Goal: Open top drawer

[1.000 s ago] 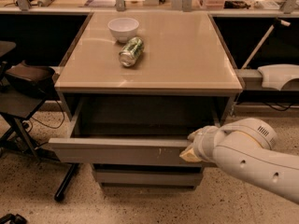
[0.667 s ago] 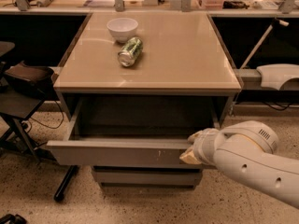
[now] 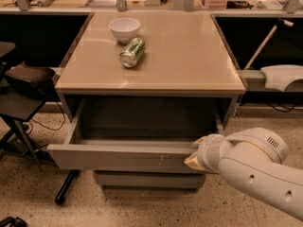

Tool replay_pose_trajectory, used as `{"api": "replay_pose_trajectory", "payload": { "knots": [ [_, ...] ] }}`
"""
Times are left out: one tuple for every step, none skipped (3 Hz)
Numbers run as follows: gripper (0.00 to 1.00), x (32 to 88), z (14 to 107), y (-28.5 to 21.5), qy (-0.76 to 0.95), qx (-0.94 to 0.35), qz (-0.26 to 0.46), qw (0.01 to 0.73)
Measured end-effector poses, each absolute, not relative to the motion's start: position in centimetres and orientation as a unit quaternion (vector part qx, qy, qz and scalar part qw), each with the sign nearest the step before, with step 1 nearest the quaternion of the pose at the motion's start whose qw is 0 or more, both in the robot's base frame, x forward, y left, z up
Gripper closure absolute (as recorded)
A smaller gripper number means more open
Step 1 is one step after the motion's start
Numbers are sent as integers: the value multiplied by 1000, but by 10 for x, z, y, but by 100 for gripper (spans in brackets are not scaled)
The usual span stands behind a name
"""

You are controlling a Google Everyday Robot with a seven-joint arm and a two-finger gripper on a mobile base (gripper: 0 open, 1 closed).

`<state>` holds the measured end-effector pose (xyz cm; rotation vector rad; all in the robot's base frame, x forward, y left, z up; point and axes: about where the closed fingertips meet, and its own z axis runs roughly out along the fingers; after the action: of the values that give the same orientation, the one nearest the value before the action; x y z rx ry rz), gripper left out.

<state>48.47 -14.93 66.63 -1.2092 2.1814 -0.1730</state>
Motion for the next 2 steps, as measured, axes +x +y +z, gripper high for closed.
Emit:
{"api": "replay_pose_trajectory", "payload": {
  "knots": [
    [100, 473, 665, -152, 831, -457, -66, 310],
    [100, 472, 666, -151, 831, -457, -66, 310]
  ]
}}
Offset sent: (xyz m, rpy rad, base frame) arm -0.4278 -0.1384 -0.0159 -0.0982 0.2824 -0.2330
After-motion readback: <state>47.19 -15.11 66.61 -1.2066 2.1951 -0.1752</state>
